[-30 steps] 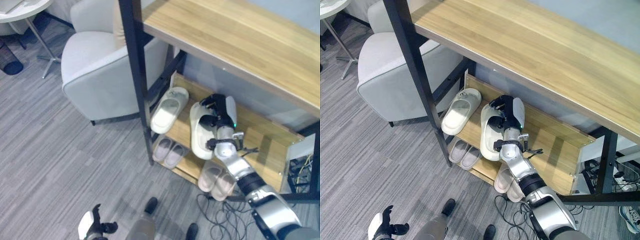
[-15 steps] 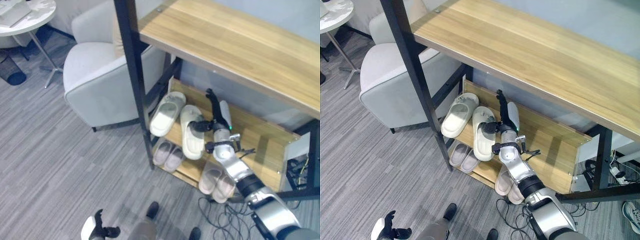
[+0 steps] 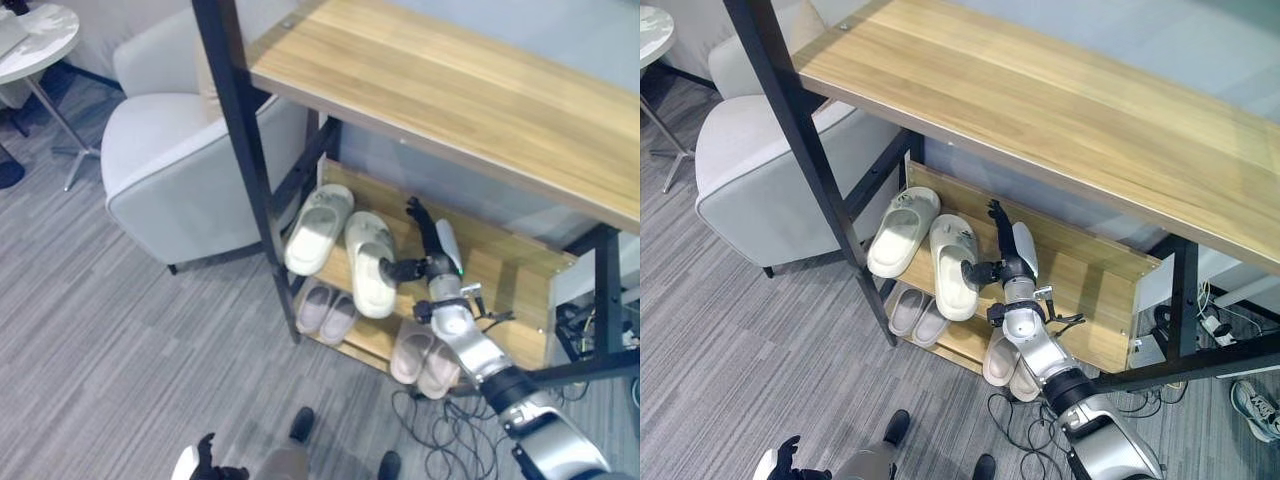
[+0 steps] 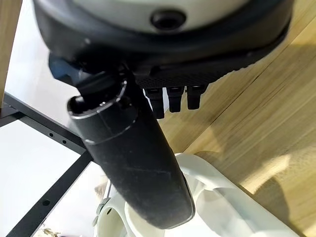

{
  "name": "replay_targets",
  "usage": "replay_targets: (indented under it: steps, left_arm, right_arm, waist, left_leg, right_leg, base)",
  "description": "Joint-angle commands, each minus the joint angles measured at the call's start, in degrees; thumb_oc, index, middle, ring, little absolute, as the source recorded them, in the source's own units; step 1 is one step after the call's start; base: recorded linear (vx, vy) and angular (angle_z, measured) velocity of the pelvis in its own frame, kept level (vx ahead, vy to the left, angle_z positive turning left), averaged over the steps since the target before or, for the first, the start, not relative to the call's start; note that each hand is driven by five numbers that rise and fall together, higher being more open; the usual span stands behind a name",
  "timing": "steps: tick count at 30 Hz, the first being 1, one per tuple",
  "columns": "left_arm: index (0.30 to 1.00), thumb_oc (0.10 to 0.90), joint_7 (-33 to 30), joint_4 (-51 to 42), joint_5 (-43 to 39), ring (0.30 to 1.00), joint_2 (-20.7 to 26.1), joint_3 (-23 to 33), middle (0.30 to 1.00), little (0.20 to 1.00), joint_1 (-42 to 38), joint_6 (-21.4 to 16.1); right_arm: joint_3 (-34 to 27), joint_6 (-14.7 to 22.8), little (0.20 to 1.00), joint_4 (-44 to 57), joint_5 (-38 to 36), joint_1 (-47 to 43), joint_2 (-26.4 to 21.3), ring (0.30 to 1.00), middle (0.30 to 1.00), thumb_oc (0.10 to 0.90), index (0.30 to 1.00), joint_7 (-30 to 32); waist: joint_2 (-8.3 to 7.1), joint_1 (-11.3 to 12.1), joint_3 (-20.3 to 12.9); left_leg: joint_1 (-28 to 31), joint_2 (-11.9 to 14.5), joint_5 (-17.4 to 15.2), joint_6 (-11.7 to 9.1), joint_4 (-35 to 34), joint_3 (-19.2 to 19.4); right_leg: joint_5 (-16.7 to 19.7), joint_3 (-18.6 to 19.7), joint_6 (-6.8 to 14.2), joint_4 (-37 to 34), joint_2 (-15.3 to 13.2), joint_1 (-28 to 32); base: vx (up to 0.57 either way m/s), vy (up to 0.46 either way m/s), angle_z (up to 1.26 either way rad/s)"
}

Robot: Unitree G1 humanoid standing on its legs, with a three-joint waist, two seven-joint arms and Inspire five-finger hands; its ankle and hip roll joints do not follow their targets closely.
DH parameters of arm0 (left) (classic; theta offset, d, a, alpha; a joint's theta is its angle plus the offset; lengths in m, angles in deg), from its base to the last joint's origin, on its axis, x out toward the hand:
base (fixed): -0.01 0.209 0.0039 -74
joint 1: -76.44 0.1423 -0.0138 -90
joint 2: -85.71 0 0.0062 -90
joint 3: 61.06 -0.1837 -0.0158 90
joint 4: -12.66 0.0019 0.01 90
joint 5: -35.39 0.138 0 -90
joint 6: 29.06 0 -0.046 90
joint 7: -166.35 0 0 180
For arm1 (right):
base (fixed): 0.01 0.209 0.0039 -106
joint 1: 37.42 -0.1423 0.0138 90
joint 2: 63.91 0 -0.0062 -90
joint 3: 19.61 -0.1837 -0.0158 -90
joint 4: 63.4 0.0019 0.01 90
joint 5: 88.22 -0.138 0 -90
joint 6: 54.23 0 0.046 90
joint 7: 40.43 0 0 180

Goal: Arrange the slippers neatly on the shoe rack.

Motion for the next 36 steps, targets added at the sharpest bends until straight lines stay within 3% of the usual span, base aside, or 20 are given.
replay_targets:
  steps: [1, 6, 13, 27, 36]
  left_arm:
    - [0.900, 0.800, -1.20, 2.59, -1.55, 0.900, 1.21, -0.85, 0.900, 0.900, 0.31, 0.32]
    - [0.900, 0.800, -0.62, 2.94, -0.46, 0.900, 1.77, 0.52, 0.900, 0.900, -0.03, 0.67]
    - [0.900, 0.800, 0.16, 2.94, -0.49, 0.900, 1.56, 1.36, 0.900, 0.900, 0.28, 0.63]
    - [0.900, 0.800, 2.15, 2.34, -0.62, 0.900, 1.15, 2.10, 0.900, 0.900, -0.13, 0.36]
    - [0.900, 0.800, 2.67, 2.53, -0.92, 0.900, 1.10, 2.17, 0.900, 0.900, -0.36, 0.04]
  right_arm:
    - [-3.22, 9.59, 0.900, 8.18, -3.94, -2.82, -2.94, 0.900, 0.900, 0.800, 0.900, 1.43]
    - [-8.12, 13.86, 0.900, 15.00, -11.84, 4.29, -2.35, 0.900, 0.900, 0.800, 0.900, -1.68]
    - [-10.80, 14.26, 0.900, 15.04, -14.20, 10.39, -2.25, 0.900, 0.900, 0.800, 0.900, -3.45]
    - [-7.50, 11.91, 0.900, 12.07, -19.39, 21.59, -0.25, 0.900, 0.900, 0.800, 0.900, -13.05]
    - [-3.27, 11.42, 0.900, 12.27, -20.20, 23.86, 1.16, 0.900, 0.900, 0.800, 0.900, -16.74]
  waist:
    - [1.75, 0.20, -2.39]
    - [2.35, -0.26, -2.76]
    - [2.62, -1.16, -3.30]
    - [2.51, -3.29, -3.31]
    - [2.71, -3.89, -3.14]
  left_leg:
    - [9.53, 0.52, -6.35, 2.71, -5.32, 1.94]
    - [10.44, 0.66, -6.66, 2.76, -5.54, 2.21]
    - [11.32, 0.87, -7.02, 2.77, -5.76, 2.67]
    - [12.02, 1.06, -6.99, 2.57, -6.08, 3.34]
    - [12.56, 1.19, -7.20, 2.63, -6.12, 4.00]
  right_leg:
    - [2.98, 2.12, 6.40, 3.45, -2.60, 0.64]
    - [2.58, 1.97, 6.44, 3.48, -2.58, 1.28]
    - [2.36, 1.94, 6.52, 3.40, -2.60, 1.78]
    - [2.48, 2.41, 6.44, 3.82, -2.64, 1.76]
    - [2.31, 3.01, 6.46, 4.16, -2.81, 1.59]
  base:
    - [0.00, 0.000, 0.00]
    - [0.01, 0.004, -0.03]
    - [0.00, -0.001, -0.02]
    - [0.00, -0.001, -0.02]
    - [0.00, -0.002, -0.03]
